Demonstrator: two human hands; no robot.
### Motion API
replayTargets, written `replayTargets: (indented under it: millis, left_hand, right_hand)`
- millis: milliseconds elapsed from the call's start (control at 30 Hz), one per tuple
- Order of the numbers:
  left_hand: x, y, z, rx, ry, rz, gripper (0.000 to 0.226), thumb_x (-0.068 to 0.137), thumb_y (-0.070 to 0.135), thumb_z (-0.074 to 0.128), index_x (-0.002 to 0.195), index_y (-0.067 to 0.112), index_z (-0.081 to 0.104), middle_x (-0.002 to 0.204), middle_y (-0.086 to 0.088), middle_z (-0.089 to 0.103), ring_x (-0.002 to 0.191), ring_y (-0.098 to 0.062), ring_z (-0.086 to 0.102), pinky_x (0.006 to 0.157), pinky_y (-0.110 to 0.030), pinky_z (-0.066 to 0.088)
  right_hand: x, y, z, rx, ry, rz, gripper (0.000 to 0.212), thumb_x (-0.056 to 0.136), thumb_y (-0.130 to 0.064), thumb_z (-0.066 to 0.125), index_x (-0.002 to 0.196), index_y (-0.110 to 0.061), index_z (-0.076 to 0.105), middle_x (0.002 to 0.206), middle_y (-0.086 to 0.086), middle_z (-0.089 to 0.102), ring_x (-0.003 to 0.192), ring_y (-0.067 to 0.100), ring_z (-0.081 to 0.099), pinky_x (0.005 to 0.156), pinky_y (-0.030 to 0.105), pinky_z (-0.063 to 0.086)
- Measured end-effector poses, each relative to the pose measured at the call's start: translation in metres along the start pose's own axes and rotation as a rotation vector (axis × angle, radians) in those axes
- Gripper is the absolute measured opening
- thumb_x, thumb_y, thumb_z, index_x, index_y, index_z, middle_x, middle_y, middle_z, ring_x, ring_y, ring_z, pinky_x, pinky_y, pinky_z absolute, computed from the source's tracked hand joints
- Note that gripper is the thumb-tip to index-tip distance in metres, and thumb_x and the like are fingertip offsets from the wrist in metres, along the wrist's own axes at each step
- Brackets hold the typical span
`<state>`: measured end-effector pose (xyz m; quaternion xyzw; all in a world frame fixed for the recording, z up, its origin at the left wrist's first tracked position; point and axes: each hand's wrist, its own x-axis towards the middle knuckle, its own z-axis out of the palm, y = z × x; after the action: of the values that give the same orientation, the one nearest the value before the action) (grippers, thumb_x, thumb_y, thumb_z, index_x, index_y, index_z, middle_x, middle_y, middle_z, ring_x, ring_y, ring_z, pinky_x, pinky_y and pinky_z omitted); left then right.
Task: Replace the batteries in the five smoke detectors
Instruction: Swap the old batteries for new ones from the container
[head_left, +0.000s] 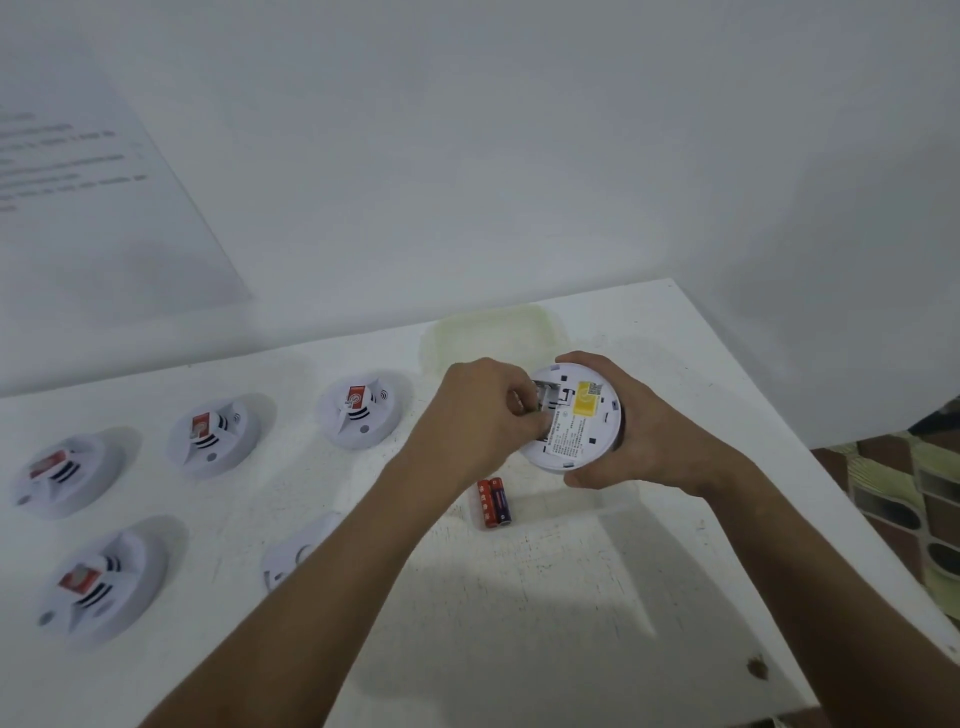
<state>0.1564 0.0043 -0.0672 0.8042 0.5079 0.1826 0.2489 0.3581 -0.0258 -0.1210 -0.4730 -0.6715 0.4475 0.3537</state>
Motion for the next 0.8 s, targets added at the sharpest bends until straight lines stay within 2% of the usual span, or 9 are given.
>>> replayTargets:
  millis: [133, 200, 233, 267, 333, 400, 467, 600, 800]
  left_hand:
    - [-0.009, -0.008, 0.005, -0.037, 0.017, 0.077, 0.019, 0.09, 0.035, 0.064, 0.082, 0.024, 0.077, 0.074, -0.003, 0.062, 0.072, -0.017, 0.058, 0.057, -0.02, 0.036]
    - [-0.012, -0.016, 0.002, -0.066, -0.053, 0.086, 0.018, 0.089, 0.043, 0.067, 0.099, 0.032, 0.076, 0.088, 0.001, 0.06, 0.08, -0.008, 0.056, 0.058, -0.014, 0.035]
    - [-0.012, -0.02, -0.001, -0.067, -0.095, 0.076, 0.027, 0.085, 0.046, 0.07, 0.109, 0.035, 0.073, 0.096, 0.006, 0.058, 0.085, -0.003, 0.055, 0.063, -0.01, 0.035]
    - [-0.013, -0.024, -0.003, -0.087, -0.129, 0.059, 0.037, 0.081, 0.047, 0.074, 0.117, 0.037, 0.07, 0.104, 0.009, 0.057, 0.089, -0.001, 0.056, 0.067, -0.01, 0.038]
    - [-0.012, -0.027, -0.008, -0.212, -0.171, 0.01, 0.044, 0.076, 0.042, 0.08, 0.118, 0.037, 0.068, 0.112, 0.013, 0.062, 0.093, -0.002, 0.062, 0.075, -0.018, 0.049]
    - [-0.013, -0.028, -0.01, -0.409, -0.197, -0.048, 0.041, 0.071, 0.03, 0.086, 0.109, 0.032, 0.071, 0.108, 0.012, 0.071, 0.092, -0.014, 0.07, 0.081, -0.034, 0.059]
    - [-0.013, -0.029, -0.011, -0.559, -0.195, -0.111, 0.046, 0.064, 0.02, 0.091, 0.102, 0.026, 0.066, 0.1, 0.003, 0.075, 0.088, -0.024, 0.073, 0.08, -0.042, 0.061]
    - [-0.012, -0.034, -0.011, -0.709, -0.22, -0.252, 0.067, 0.061, 0.014, 0.093, 0.112, 0.026, 0.051, 0.097, -0.006, 0.073, 0.086, -0.024, 0.072, 0.071, -0.034, 0.061]
    - [-0.008, -0.032, -0.004, -0.857, -0.239, -0.331, 0.058, 0.07, 0.004, 0.085, 0.118, 0.014, 0.054, 0.097, -0.018, 0.065, 0.081, -0.026, 0.065, 0.068, -0.032, 0.056]
  right_hand:
    - [0.0, -0.001, -0.001, 0.002, -0.005, 0.003, 0.098, 0.055, -0.014, 0.09, 0.14, -0.025, 0.043, 0.127, -0.018, 0.057, 0.119, 0.01, 0.058, 0.09, 0.021, 0.054]
    - [-0.001, -0.001, -0.003, 0.021, -0.005, 0.008, 0.097, 0.056, -0.013, 0.09, 0.14, -0.025, 0.044, 0.13, -0.013, 0.056, 0.12, 0.011, 0.058, 0.091, 0.023, 0.055]
    - [-0.002, -0.001, -0.003, 0.033, -0.007, 0.01, 0.096, 0.056, -0.012, 0.09, 0.14, -0.025, 0.044, 0.131, -0.012, 0.056, 0.121, 0.012, 0.057, 0.091, 0.025, 0.055]
    - [-0.003, -0.002, -0.004, 0.043, -0.013, 0.013, 0.096, 0.056, -0.012, 0.09, 0.14, -0.025, 0.044, 0.131, -0.012, 0.056, 0.121, 0.013, 0.057, 0.09, 0.026, 0.056]
    - [-0.003, -0.004, -0.003, 0.061, -0.043, 0.011, 0.094, 0.057, -0.01, 0.089, 0.139, -0.025, 0.045, 0.129, -0.014, 0.056, 0.121, 0.014, 0.057, 0.09, 0.026, 0.056]
    - [-0.003, -0.006, -0.001, 0.078, -0.09, 0.008, 0.093, 0.058, -0.006, 0.088, 0.138, -0.024, 0.046, 0.127, -0.013, 0.056, 0.121, 0.014, 0.057, 0.089, 0.028, 0.057]
    - [-0.001, -0.008, 0.0, 0.091, -0.116, 0.008, 0.093, 0.058, -0.004, 0.088, 0.138, -0.025, 0.046, 0.128, -0.01, 0.056, 0.121, 0.015, 0.056, 0.09, 0.032, 0.057]
    - [-0.001, -0.008, 0.0, 0.12, -0.134, 0.005, 0.095, 0.057, -0.004, 0.087, 0.14, -0.022, 0.044, 0.131, -0.005, 0.054, 0.124, 0.019, 0.055, 0.092, 0.034, 0.057]
    - [-0.001, -0.009, -0.001, 0.101, -0.148, 0.002, 0.097, 0.057, -0.002, 0.088, 0.141, -0.023, 0.045, 0.131, -0.005, 0.055, 0.124, 0.019, 0.055, 0.092, 0.035, 0.057]
